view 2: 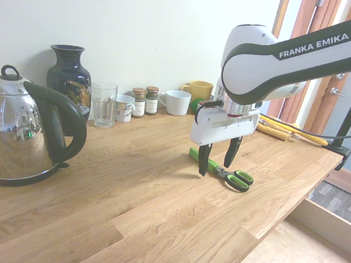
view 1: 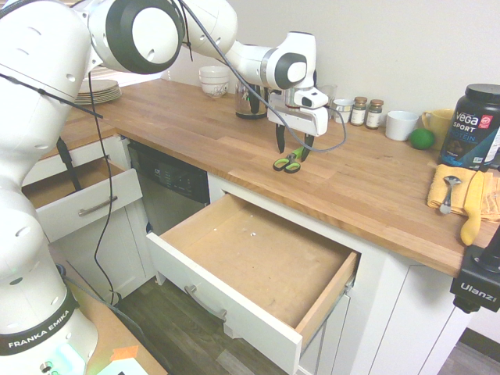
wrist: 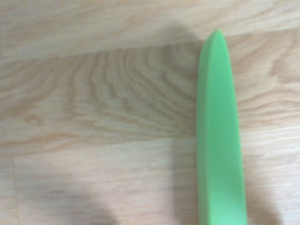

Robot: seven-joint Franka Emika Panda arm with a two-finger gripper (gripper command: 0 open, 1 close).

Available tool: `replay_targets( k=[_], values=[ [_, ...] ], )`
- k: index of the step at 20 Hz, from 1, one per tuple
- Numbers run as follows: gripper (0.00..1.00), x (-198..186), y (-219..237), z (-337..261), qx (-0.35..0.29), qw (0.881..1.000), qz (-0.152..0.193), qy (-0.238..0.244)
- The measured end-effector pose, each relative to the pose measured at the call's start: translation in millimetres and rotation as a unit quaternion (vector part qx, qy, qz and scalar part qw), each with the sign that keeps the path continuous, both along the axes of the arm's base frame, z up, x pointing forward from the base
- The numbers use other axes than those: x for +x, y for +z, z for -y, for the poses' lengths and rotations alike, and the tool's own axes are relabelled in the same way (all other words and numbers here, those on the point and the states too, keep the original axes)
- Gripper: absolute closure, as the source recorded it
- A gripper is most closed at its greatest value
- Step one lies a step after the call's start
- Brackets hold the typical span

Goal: Put scissor in the drawer

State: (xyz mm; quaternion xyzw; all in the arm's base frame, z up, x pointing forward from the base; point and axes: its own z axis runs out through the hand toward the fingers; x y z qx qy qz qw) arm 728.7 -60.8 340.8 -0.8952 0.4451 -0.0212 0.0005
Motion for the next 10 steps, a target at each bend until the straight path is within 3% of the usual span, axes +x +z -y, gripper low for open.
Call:
replay_targets(
  k=[2,3,10],
  values=[
    [0.00,0.1,0.6,0.7,0.000,1.000,0.000,-0.001],
    [1.00,0.1,0.6,0.8,0.000,1.000,0.000,-0.002],
    [1.00,-0.2,3.2,-3.2,0.003,1.000,0.000,-0.006]
  ],
)
